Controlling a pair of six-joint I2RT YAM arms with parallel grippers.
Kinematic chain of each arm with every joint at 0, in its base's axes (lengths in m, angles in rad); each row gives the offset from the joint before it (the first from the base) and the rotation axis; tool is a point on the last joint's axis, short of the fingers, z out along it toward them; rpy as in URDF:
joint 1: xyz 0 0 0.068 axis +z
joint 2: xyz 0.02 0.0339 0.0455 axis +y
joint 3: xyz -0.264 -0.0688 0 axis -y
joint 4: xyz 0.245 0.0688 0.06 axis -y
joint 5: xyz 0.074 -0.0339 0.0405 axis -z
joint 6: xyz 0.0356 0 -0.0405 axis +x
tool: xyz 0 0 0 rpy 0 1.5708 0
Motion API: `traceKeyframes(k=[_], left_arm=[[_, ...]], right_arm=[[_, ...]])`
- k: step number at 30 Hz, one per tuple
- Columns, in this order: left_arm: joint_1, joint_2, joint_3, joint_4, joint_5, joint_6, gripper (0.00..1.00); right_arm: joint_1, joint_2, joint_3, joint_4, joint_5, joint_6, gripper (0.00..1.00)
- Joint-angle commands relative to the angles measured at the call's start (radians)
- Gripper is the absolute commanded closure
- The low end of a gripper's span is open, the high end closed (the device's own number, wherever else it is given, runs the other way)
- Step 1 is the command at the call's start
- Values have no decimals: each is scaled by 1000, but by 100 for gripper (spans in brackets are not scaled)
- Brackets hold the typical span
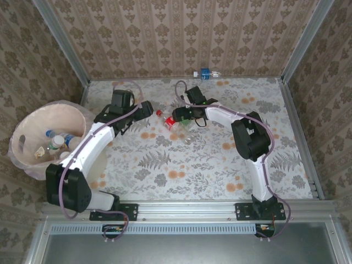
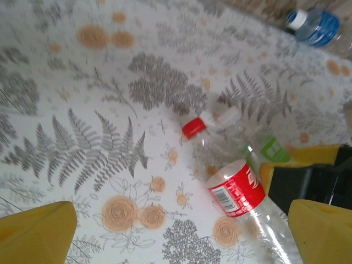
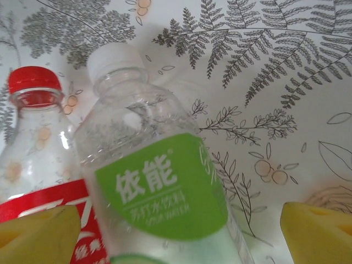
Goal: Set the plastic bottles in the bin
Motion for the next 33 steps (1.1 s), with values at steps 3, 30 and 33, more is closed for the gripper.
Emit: traceKeyframes(k=[3, 30, 33], left_arm=[[-9, 65, -26, 93, 80, -84, 0], [-92, 342, -48, 272, 182, -209, 0], [-97, 348, -46, 272, 182, -213, 0]], right_arm=[[12, 73, 110, -179, 168, 45, 11], [-49, -563, -656, 212, 289, 143, 43], [-49, -653, -738, 245, 286, 161, 44]])
